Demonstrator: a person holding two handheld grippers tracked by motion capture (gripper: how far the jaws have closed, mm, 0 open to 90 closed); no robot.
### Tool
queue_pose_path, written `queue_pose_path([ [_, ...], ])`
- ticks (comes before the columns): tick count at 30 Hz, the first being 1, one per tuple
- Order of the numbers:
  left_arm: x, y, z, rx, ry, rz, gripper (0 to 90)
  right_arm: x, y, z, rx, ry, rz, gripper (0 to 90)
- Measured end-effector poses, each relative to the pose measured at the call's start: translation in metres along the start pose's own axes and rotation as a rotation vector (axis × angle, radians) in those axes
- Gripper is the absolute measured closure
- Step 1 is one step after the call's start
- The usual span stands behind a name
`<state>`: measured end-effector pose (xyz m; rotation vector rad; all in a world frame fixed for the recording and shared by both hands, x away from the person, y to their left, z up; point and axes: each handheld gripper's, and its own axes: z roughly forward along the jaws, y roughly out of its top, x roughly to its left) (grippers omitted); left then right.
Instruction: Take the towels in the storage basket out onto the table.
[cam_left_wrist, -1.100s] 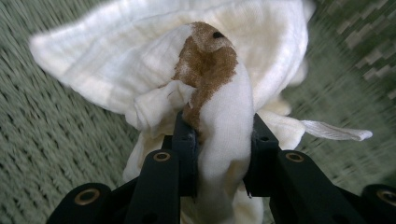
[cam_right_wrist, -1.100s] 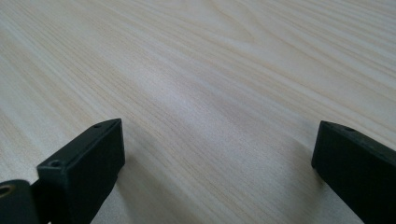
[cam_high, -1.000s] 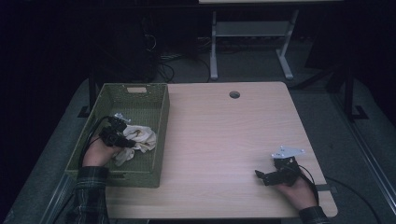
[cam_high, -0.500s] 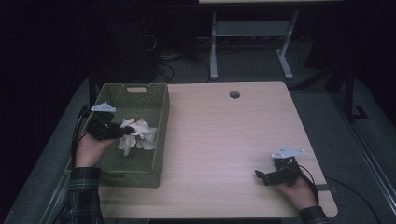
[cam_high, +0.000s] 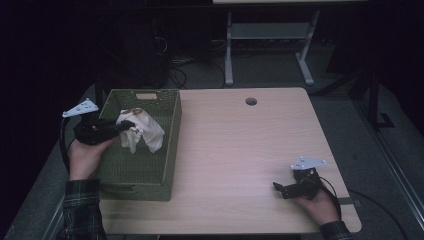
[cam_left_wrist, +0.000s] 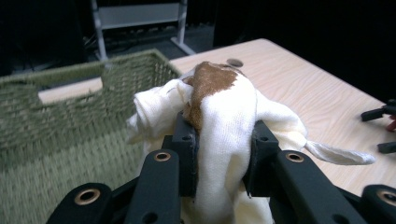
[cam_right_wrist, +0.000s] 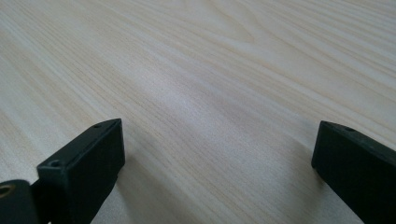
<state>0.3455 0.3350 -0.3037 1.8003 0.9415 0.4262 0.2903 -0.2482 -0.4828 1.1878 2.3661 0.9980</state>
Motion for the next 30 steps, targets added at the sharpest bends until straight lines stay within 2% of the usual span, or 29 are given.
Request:
queue_pose_path([
  [4,-0.008,0.011,-0.002,-0.031,-0.020,0.024,70.0,0.000,0.000,0.000,0.000,0.000,0.002,2.1],
  [8,-0.016,0.026,-0.004,-0.084,-0.066,0.038,70.0,0.000,0.000,0.000,0.002,-0.001,0.004,2.1],
  [14,-0.033,0.048,0.001,-0.117,-0.128,0.074,69.8,0.000,0.000,0.000,0.003,0.000,0.008,2.1],
  [21,-0.057,0.059,0.014,-0.156,-0.200,0.088,69.8,0.001,0.000,0.000,0.003,-0.001,0.012,2.1],
  [30,-0.093,0.066,0.039,-0.166,-0.288,0.112,69.7,0.001,0.000,0.000,0.003,-0.002,0.015,2.1],
])
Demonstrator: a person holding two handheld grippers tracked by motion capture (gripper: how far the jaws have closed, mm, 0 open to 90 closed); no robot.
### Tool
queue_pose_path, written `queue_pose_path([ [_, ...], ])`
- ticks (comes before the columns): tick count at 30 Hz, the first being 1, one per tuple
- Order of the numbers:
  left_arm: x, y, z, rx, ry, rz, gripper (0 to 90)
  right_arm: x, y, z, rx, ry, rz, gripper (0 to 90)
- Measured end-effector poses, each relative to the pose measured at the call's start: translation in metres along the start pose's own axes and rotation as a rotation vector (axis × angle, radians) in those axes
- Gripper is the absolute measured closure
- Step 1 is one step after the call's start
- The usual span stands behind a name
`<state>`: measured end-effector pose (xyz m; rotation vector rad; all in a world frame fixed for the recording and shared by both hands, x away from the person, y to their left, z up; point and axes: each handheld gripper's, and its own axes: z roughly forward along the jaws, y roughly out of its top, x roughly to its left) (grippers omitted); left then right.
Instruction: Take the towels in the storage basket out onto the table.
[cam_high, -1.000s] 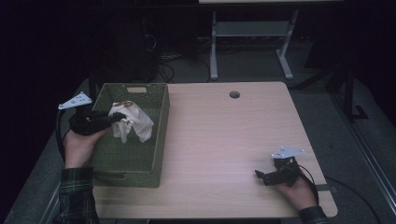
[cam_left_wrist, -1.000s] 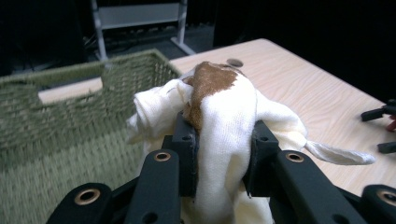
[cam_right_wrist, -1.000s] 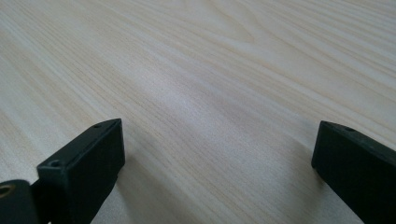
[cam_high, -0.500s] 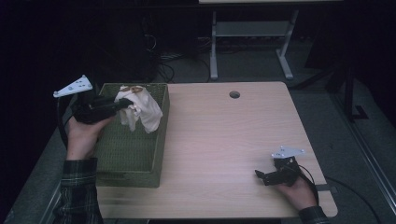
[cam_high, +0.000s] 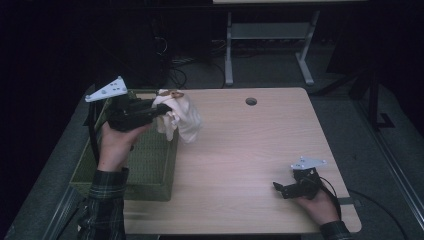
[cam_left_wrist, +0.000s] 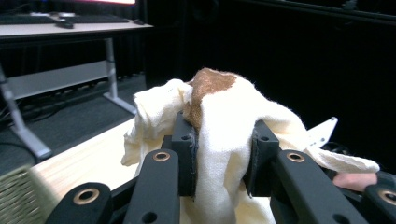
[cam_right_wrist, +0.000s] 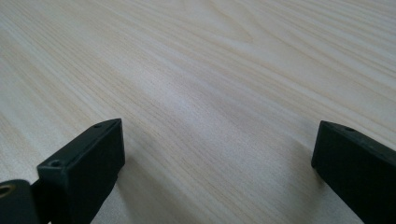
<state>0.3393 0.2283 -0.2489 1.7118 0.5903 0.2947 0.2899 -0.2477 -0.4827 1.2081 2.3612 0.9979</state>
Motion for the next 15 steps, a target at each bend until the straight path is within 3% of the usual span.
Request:
queue_pose_path([
  [8,-0.022,-0.011,0.036,0.028,-0.076,0.003,69.6,-0.001,0.000,0.000,-0.002,-0.006,0.003,2.1],
  [15,-0.038,-0.022,0.065,0.073,-0.117,0.011,69.5,-0.001,0.000,0.000,-0.002,-0.006,0.003,2.1],
])
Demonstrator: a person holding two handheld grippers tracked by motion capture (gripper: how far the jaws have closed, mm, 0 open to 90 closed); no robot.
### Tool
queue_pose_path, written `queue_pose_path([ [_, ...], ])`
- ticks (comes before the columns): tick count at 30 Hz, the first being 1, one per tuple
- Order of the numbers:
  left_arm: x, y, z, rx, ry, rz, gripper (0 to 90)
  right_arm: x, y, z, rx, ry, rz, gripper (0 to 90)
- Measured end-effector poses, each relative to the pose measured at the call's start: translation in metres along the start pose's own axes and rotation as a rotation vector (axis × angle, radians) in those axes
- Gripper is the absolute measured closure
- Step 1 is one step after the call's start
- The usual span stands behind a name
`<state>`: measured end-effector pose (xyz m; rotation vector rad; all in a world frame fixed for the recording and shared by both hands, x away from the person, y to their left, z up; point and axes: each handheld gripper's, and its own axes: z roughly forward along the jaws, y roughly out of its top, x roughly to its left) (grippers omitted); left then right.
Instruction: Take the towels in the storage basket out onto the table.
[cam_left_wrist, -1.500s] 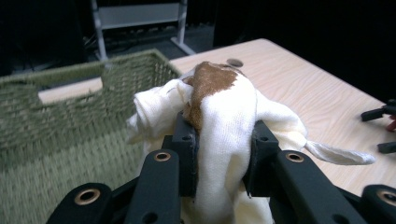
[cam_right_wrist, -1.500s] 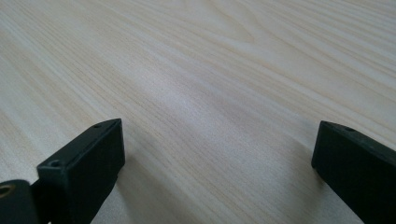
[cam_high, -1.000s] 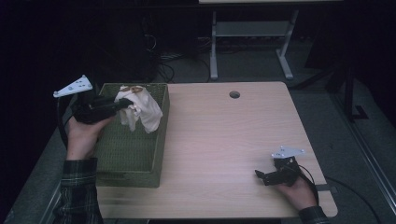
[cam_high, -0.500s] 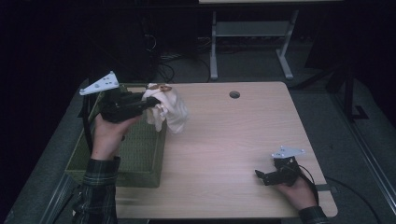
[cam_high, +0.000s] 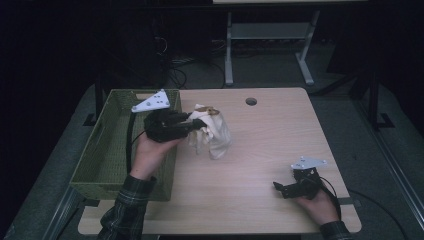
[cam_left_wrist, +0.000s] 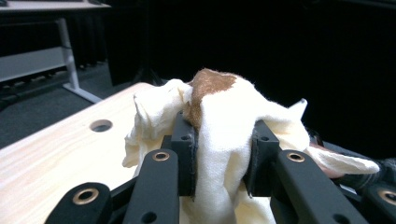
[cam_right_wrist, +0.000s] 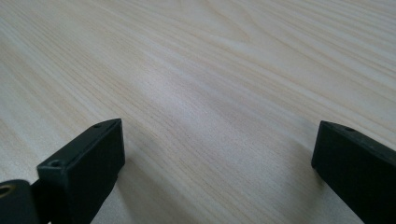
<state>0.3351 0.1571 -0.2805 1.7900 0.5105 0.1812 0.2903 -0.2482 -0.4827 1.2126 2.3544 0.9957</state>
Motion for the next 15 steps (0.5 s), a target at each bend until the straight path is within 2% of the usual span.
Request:
queue_pose_path([
  [10,-0.012,-0.015,0.034,0.045,-0.023,-0.007,69.5,0.000,0.000,0.000,0.000,0.000,-0.001,2.1],
  [15,-0.017,-0.025,0.052,0.072,-0.057,-0.010,69.4,0.000,0.000,0.000,-0.001,0.000,-0.001,2.1],
])
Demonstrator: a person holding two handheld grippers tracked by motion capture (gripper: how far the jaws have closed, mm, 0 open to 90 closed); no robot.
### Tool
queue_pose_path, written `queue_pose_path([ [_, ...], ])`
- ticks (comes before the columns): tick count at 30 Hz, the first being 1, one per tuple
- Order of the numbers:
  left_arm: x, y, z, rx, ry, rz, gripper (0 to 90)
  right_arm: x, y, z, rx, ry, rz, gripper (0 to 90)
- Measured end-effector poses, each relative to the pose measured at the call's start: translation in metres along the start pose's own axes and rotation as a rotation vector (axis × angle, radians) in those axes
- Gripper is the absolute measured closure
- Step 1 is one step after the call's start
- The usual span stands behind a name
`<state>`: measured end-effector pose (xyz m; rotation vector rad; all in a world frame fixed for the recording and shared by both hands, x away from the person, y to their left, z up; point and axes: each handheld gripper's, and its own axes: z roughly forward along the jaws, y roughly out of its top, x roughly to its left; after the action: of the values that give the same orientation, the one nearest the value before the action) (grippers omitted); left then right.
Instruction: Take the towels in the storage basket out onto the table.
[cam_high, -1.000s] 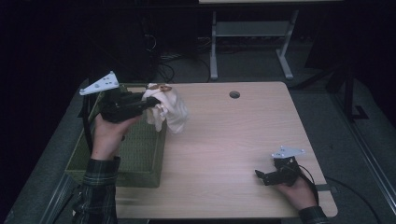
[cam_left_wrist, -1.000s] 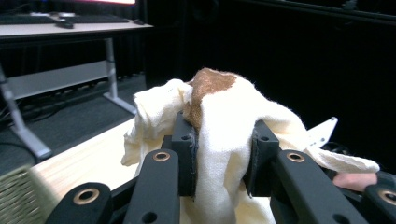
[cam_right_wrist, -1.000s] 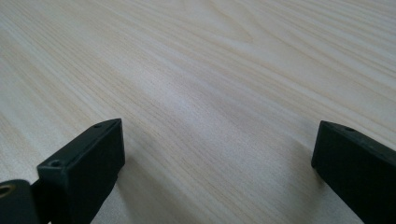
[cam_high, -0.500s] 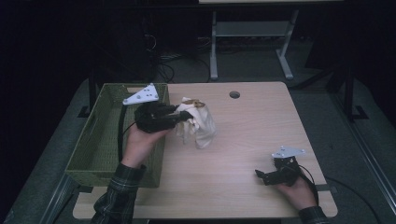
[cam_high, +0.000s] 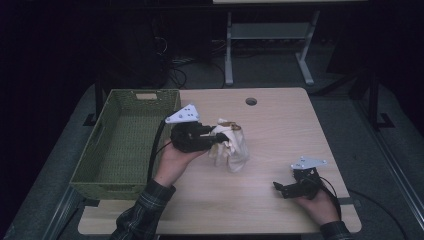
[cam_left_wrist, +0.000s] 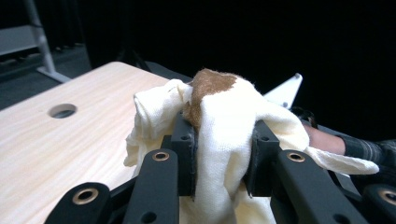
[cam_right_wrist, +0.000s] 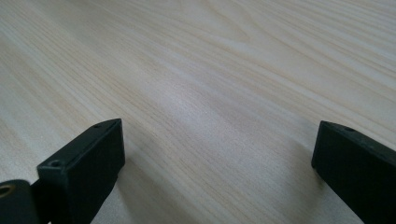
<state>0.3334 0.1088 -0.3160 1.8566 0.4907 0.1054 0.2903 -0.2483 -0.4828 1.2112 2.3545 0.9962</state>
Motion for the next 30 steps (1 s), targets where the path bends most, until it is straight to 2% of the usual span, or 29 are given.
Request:
queue_pose_path([
  [3,-0.003,-0.005,0.011,0.015,-0.011,0.009,69.4,0.000,0.000,0.000,0.000,0.000,0.000,2.1],
  [11,-0.004,-0.022,0.038,0.080,0.007,0.023,69.3,0.000,0.000,0.000,-0.001,-0.002,-0.001,2.1],
  [19,-0.002,-0.041,0.068,0.136,0.055,0.010,69.0,0.000,0.000,0.000,0.000,-0.001,0.000,2.1],
  [23,0.006,-0.053,0.083,0.192,0.088,0.004,67.6,0.000,0.000,0.000,-0.001,-0.002,-0.002,2.1],
  [26,0.017,-0.068,0.093,0.244,0.114,-0.024,65.9,0.000,0.000,0.000,-0.002,-0.002,-0.003,2.1],
  [30,0.030,-0.083,0.098,0.298,0.128,-0.064,61.1,0.000,0.000,0.000,-0.002,-0.002,-0.004,2.1],
])
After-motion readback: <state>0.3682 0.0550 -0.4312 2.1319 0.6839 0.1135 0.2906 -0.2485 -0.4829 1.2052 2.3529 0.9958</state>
